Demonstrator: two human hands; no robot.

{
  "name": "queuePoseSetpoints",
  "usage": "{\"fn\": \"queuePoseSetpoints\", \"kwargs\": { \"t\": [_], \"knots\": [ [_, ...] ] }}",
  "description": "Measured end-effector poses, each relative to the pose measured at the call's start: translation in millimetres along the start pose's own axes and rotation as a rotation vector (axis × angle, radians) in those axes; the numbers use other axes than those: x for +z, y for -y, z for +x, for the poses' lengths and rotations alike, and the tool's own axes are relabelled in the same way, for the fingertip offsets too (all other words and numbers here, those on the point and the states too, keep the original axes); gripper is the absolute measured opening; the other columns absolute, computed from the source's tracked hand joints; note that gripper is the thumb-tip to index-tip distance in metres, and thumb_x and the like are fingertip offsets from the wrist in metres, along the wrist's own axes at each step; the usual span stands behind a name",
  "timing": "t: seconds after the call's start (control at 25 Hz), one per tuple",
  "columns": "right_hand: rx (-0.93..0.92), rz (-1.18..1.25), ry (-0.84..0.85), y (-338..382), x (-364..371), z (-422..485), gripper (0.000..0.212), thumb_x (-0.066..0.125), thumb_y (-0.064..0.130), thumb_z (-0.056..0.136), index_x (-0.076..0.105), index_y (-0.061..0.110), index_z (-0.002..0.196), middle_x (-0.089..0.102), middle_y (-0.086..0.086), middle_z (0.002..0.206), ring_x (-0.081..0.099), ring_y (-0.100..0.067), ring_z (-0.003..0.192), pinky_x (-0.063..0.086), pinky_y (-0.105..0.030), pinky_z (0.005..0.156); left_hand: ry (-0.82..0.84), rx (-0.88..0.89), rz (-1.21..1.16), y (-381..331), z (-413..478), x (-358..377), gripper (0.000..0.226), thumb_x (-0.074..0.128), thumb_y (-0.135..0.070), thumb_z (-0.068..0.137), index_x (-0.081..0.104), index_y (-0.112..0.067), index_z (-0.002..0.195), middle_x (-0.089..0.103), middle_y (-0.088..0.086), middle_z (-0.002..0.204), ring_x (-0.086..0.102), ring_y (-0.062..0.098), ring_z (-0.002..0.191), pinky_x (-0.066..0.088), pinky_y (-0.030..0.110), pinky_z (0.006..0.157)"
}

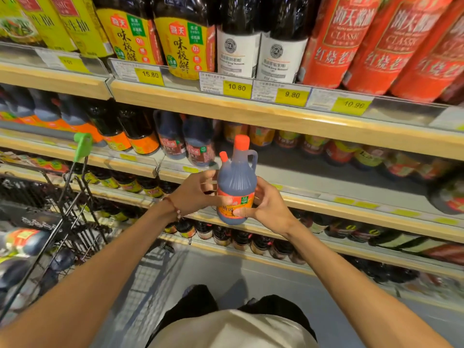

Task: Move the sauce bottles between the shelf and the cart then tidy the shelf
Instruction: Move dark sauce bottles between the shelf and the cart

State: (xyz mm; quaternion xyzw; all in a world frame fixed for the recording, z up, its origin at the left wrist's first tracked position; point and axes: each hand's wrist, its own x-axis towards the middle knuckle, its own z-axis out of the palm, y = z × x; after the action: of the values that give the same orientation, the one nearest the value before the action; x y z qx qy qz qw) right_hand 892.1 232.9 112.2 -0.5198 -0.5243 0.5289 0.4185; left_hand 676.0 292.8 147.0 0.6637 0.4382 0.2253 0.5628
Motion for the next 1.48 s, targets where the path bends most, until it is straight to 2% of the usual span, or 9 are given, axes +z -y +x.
{"fn": "queuePoseSetpoints", "kwargs": {
  "t": [0.2,0.24,0.32,0.36,0.4,0.52,1.2,1.32,1.48],
  "knots": [
    [0.007,-0.014,-0.012,-5,-10,2,0.088,0.089,-0.008,0.069,0.041,0.008,0.142,0.064,-0.002,0.135,0.066,-0.012,0.122,0.056,-0.037,0.103,-0.041,0.056,0.041,-1,2,18,0.056,0.074,0.002,0.082,0.054,-0.006,0.134,0.075,-0.01,0.093,0.067,-0.004,0.088,0.049,0.012,0.076],
    [-0.001,-0.046,-0.024,-4,-11,4,0.088,0.09,-0.006,0.07,0.041,0.009,0.142,0.062,0.001,0.134,0.064,-0.006,0.12,0.056,-0.032,0.101,-0.045,0.078,0.047,0,7,20,0.053,0.072,0.006,0.082,0.053,-0.001,0.132,0.045,-0.034,0.072,0.062,-0.011,0.077,0.048,0.01,0.069],
    [-0.072,-0.161,-0.109,-1,-9,11,0.087,0.092,0.002,0.07,0.045,0.013,0.143,0.057,0.003,0.131,0.058,0.003,0.119,0.054,-0.022,0.096,-0.075,0.124,0.037,-3,16,20,0.051,0.071,0.01,0.08,0.053,0.003,0.127,0.04,-0.019,0.106,0.056,-0.019,0.085,0.053,0.014,0.069],
    [-0.121,-0.229,-0.165,-1,-7,16,0.086,0.093,0.007,0.07,0.048,0.014,0.143,0.054,0.001,0.13,0.054,0.006,0.118,0.051,-0.018,0.095,-0.103,0.144,0.048,-3,20,18,0.057,0.074,0.008,0.078,0.053,0.0,0.13,0.073,-0.008,0.103,0.058,-0.016,0.096,0.056,0.019,0.079],
    [-0.162,-0.279,-0.215,-1,-6,20,0.085,0.093,0.009,0.071,0.049,0.014,0.143,0.05,-0.001,0.127,0.05,0.01,0.116,0.048,-0.012,0.093,-0.128,0.179,0.072,-2,25,16,0.066,0.078,0.004,0.075,0.052,-0.005,0.135,0.067,-0.022,0.107,0.059,-0.01,0.108,0.054,0.021,0.09],
    [-0.258,-0.334,-0.338,-2,-2,34,0.075,0.089,0.004,0.075,0.051,0.007,0.14,0.044,-0.006,0.12,0.045,0.015,0.107,0.043,-0.003,0.083,-0.195,0.33,0.16,4,38,10,0.08,0.082,-0.01,0.073,0.045,-0.009,0.145,0.055,0.0,0.137,0.051,0.007,0.129,0.044,0.024,0.105],
    [-0.25,-0.492,-0.435,-41,-2,121,0.041,0.084,0.017,0.083,0.059,0.014,0.115,0.057,-0.009,0.11,0.037,0.0,0.092,0.035,-0.003,0.079,-0.413,0.398,-0.003,54,104,5,0.057,0.074,-0.005,0.084,0.053,-0.008,0.136,0.063,-0.003,0.127,0.058,0.01,0.123,0.049,0.037,0.105],
    [-0.228,-0.411,-0.409,-43,-1,135,0.032,0.083,0.018,0.086,0.061,0.015,0.109,0.068,-0.004,0.107,0.06,-0.011,0.099,0.052,-0.015,0.085,-0.403,0.365,-0.122,52,112,6,0.057,0.068,0.002,0.087,0.049,-0.011,0.139,0.066,-0.011,0.121,0.059,0.004,0.121,0.049,0.024,0.101],
    [-0.12,-0.526,-0.382,-48,-1,150,0.033,0.079,0.026,0.091,0.058,0.008,0.107,0.068,-0.011,0.106,0.066,-0.024,0.098,0.059,-0.042,0.084,-0.553,0.368,-0.031,52,123,6,0.041,0.066,-0.008,0.092,0.057,-0.005,0.132,0.073,0.005,0.099,0.066,0.002,0.105,0.056,0.033,0.089]
  ]
}}
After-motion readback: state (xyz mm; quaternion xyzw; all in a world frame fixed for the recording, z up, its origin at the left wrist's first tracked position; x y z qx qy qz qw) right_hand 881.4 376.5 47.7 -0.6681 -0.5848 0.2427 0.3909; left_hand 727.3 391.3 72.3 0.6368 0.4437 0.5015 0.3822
